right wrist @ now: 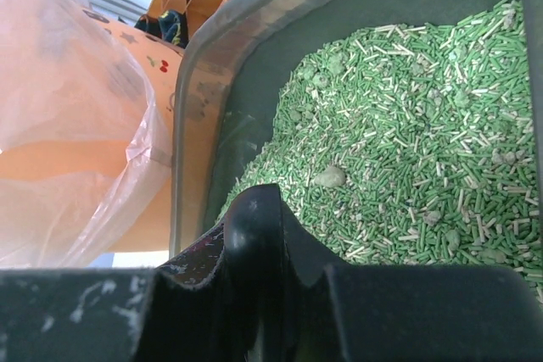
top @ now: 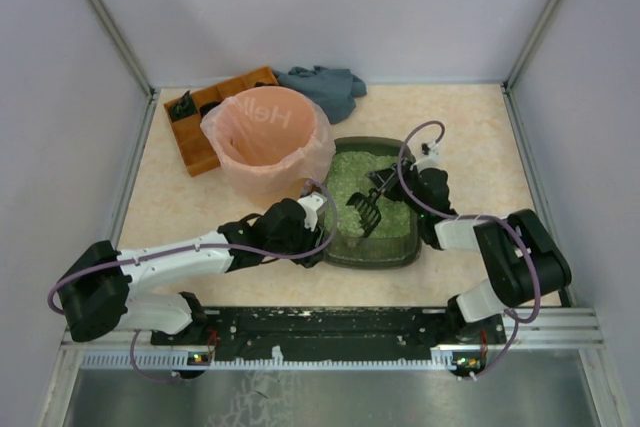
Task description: Clean the litter box
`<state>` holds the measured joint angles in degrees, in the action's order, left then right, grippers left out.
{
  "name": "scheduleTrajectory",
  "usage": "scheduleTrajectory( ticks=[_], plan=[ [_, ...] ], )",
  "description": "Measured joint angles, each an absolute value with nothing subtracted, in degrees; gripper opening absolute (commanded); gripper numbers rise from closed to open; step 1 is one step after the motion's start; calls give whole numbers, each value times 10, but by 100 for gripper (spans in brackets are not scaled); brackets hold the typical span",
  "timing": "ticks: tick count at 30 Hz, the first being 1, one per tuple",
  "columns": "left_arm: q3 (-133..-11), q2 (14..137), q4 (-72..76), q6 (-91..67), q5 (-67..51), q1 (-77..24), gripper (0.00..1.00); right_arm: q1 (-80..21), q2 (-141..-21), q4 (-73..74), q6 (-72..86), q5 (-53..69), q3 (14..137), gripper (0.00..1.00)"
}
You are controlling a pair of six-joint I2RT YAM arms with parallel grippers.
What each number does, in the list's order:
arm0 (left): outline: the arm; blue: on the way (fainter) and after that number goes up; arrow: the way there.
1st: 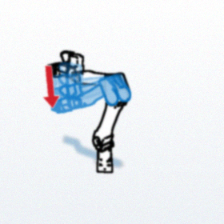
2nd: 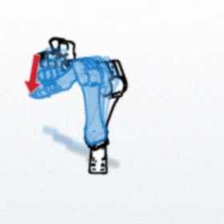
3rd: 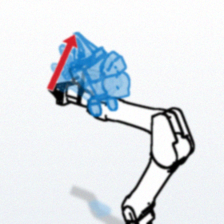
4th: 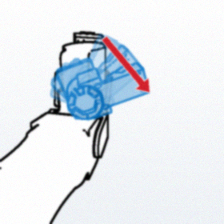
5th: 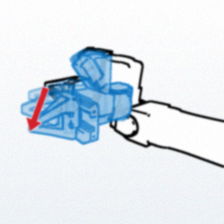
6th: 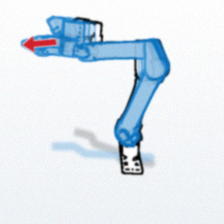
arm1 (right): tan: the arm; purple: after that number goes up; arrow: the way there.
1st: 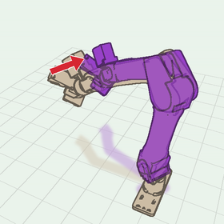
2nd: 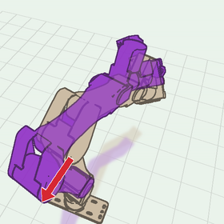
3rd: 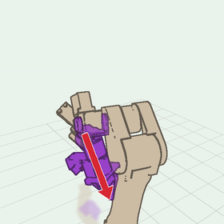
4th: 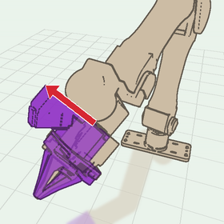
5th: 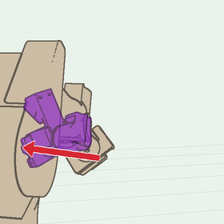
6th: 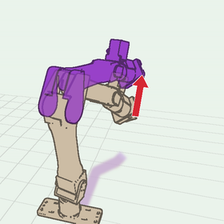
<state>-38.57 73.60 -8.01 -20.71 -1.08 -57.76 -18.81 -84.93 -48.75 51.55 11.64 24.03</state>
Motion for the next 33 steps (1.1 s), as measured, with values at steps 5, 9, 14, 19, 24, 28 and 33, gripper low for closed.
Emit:
scheduleTrajectory(
  ticks=[5,9,14,19,24,28,33],
  plan=[
    [-386,736,-80,-206,-11,-578,49,-182,-844,-470,515,110,244,0],
    [-386,736,-80,-206,-11,-578,49,-171,-830,-452,515,101,244,0],
    [-386,736,-80,-206,-11,-578,49,-157,-811,-423,517,86,244,0],
    [-386,736,-80,-206,-11,-578,49,-151,-793,-400,527,63,244,0],
    [-386,736,-80,-206,-11,-578,49,-146,-776,-399,556,42,231,0],
    [-386,736,-80,-206,-11,-578,49,-142,-773,-409,582,29,216,0],
    [-386,736,-80,-206,-11,-578,48,-138,-769,-420,602,22,206,0]
  ],
)
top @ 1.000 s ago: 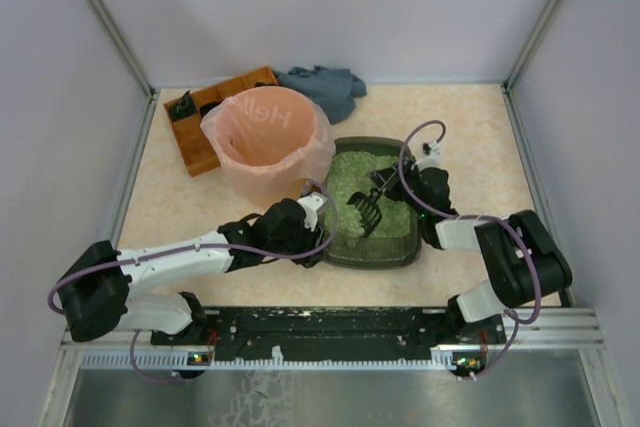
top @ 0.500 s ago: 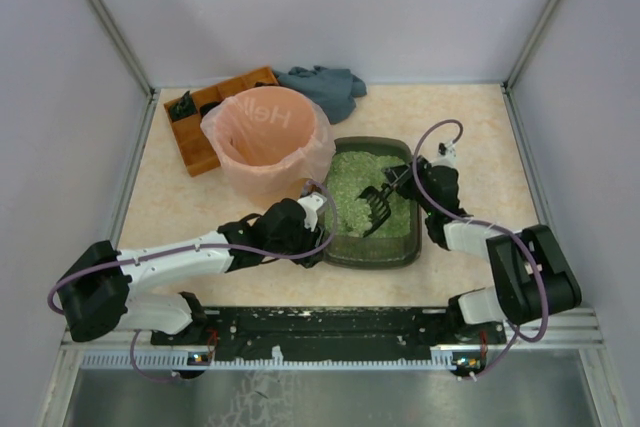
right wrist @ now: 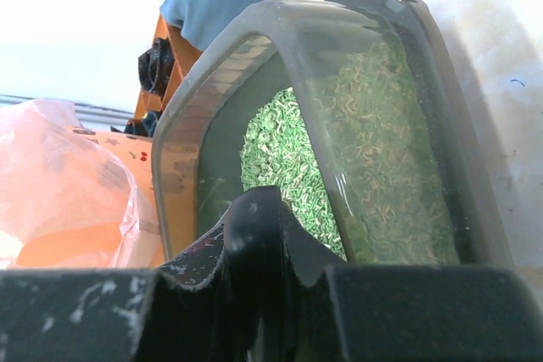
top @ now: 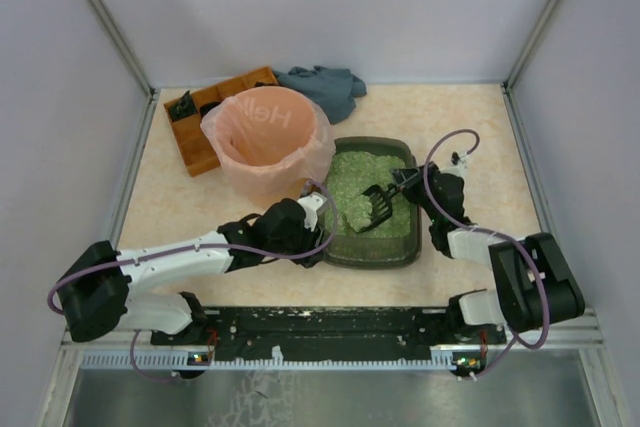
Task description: Clean the litter box
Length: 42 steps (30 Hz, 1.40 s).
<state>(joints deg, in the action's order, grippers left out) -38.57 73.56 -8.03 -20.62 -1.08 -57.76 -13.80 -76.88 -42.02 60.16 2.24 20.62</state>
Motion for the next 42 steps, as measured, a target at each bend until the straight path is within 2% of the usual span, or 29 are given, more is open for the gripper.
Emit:
scheduleTrajectory(
  ticks=[14,24,31,39,42],
  plan=[
    [-385,731,-82,-205,-7,-579,49,-88,-713,-475,666,42,136,0],
    [-386,722,-73,-206,5,-579,58,-58,-659,-497,696,65,101,0],
    [-386,719,-60,-208,11,-580,60,-25,-687,-562,723,101,85,0],
    [-387,707,-59,-210,20,-580,60,-2,-788,-672,763,137,87,0],
    [-387,699,-57,-212,24,-580,60,-22,-824,-707,768,148,100,0]
  ],
)
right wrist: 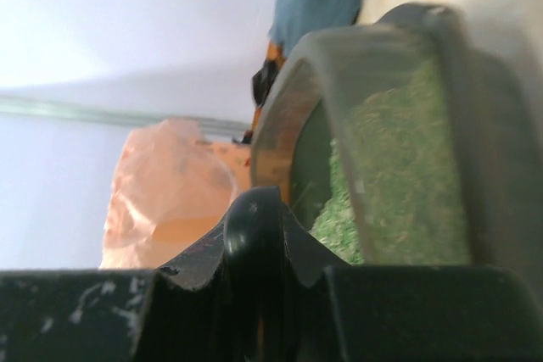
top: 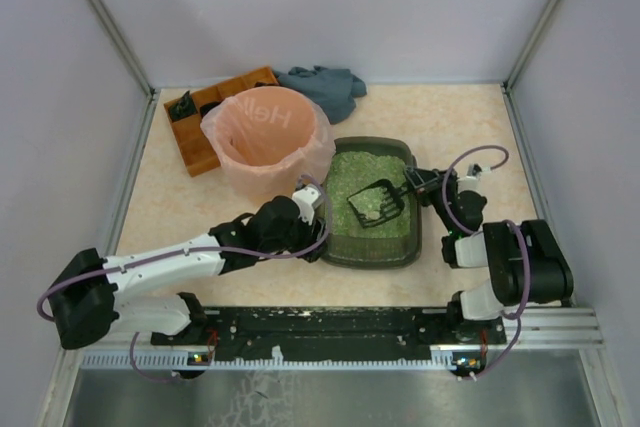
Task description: Clean the litter box
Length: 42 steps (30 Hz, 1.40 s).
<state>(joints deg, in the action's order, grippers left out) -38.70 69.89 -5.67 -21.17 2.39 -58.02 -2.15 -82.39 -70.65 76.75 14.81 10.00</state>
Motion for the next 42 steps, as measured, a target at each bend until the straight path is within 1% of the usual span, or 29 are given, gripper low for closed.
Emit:
scheduleTrajectory(
  ticks=[2,5,10,12,14,18,22,27,31,35,40,42],
  plan=[
    [-387,695,-49,-212,26,-580,60,-33,-843,-727,770,163,114,0],
    [-387,691,-50,-212,30,-580,60,-19,-846,-759,784,158,105,0],
    [-386,689,-47,-212,32,-580,60,-30,-865,-776,787,168,115,0],
    [-386,689,-49,-212,32,-580,60,-17,-865,-783,797,163,105,0],
    [-386,688,-53,-213,33,-580,60,-5,-865,-782,797,157,100,0],
    [-383,681,-49,-215,34,-580,60,-18,-863,-780,790,173,119,0],
    [-383,681,-52,-218,35,-580,60,8,-845,-779,798,157,111,0],
    [-379,681,-43,-221,34,-580,60,-29,-843,-762,785,181,143,0],
    [-381,681,-48,-221,34,-580,60,1,-834,-754,786,172,137,0],
    [-380,681,-39,-222,34,-580,60,-22,-841,-754,779,188,148,0],
    [-382,681,-44,-223,34,-580,60,-1,-849,-771,791,175,132,0],
    [-382,681,-42,-222,35,-580,60,-25,-861,-774,790,181,138,0]
  ],
)
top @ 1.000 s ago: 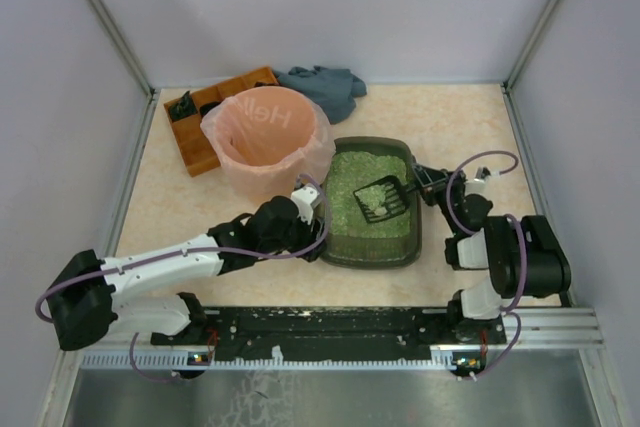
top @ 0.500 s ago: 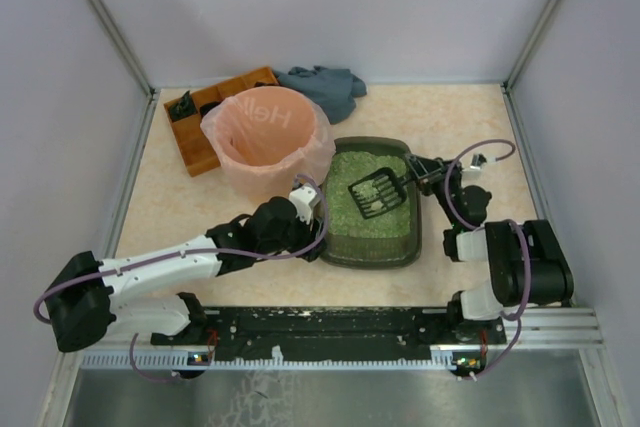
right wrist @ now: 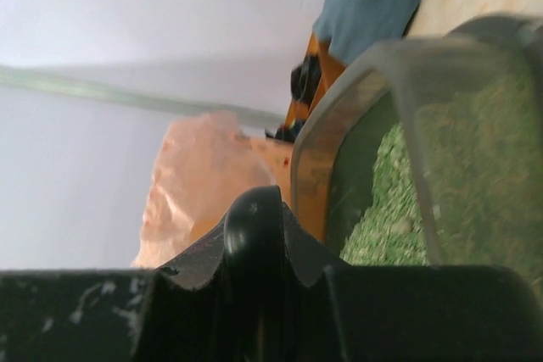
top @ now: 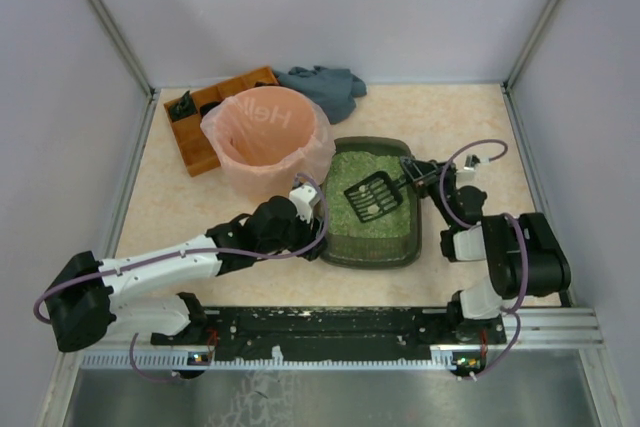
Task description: Clean the litter box
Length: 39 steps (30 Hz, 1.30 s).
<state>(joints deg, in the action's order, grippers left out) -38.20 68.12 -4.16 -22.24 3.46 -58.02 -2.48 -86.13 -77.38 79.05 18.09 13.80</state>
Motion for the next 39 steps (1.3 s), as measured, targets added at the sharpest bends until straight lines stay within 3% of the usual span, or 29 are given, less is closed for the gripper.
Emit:
scheduleTrajectory(
  ticks=[11,22,30,39],
  plan=[
    [-378,674,-41,-222,39,-580,60,-28,-860,-766,787,186,134,0],
    [-349,631,-52,-229,46,-580,60,-58,-763,-628,775,141,182,0],
    [-322,592,-51,-227,46,-580,61,-90,-685,-469,759,78,302,0],
    [-318,566,-44,-201,16,-580,60,-167,-711,-347,710,2,498,0]
  ],
)
